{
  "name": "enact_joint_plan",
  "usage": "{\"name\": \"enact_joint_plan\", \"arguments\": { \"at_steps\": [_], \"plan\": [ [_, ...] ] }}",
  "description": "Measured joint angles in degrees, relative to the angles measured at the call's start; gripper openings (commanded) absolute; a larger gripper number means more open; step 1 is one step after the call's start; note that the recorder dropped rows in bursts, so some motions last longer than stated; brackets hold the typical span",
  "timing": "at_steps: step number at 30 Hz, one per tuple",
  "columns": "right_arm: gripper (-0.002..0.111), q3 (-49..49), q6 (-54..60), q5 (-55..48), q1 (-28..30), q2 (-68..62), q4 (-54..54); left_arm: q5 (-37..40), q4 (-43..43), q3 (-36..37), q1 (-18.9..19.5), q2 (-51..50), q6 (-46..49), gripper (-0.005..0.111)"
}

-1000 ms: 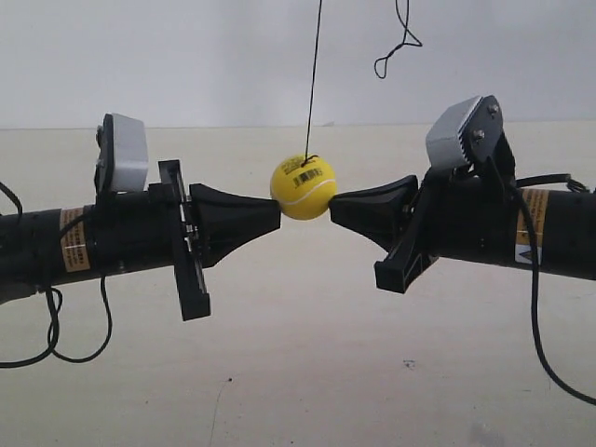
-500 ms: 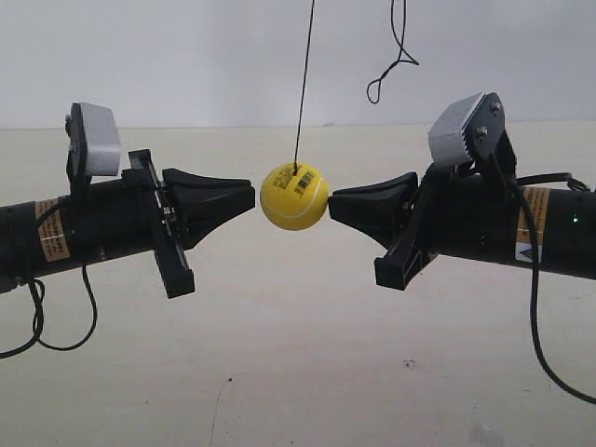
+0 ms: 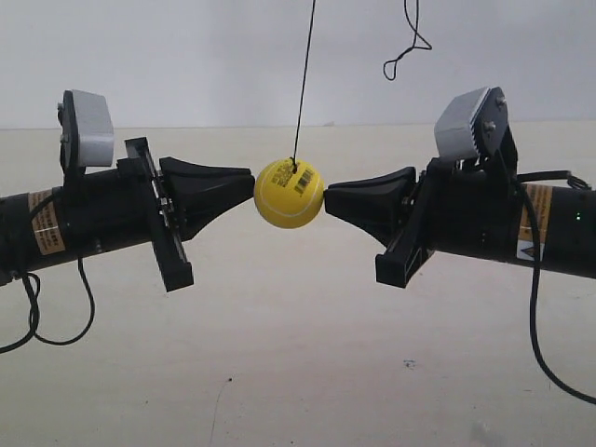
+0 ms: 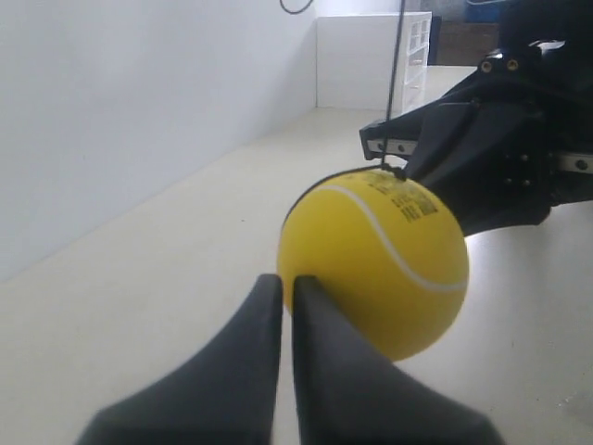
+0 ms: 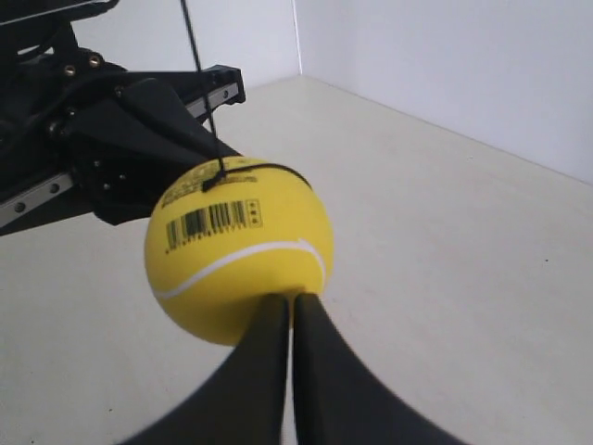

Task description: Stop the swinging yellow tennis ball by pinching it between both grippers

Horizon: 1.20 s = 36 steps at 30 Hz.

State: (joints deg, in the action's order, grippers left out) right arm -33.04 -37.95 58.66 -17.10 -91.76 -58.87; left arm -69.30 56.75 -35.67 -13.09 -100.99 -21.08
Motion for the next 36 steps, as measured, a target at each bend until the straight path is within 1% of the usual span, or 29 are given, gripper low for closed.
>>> {"name": "enact_joint_plan", "arguments": {
  "at_steps": [9,23,36],
  "plan": [
    [0.000,0.00,0.00,0.11,0.00,0.00,0.22,0.00,0.51,0.00,0.00,0.00,0.00,0.005],
    [0.000,0.00,0.00,-1.03,0.00,0.00,1.12,0.11,4.21,0.00,0.00,0.00,0.00,0.005],
    [0.000,0.00,0.00,-1.69,0.00,0.00,1.12,0.11,4.84,0.00,0.00,0.00,-0.21,0.005]
  ]
}}
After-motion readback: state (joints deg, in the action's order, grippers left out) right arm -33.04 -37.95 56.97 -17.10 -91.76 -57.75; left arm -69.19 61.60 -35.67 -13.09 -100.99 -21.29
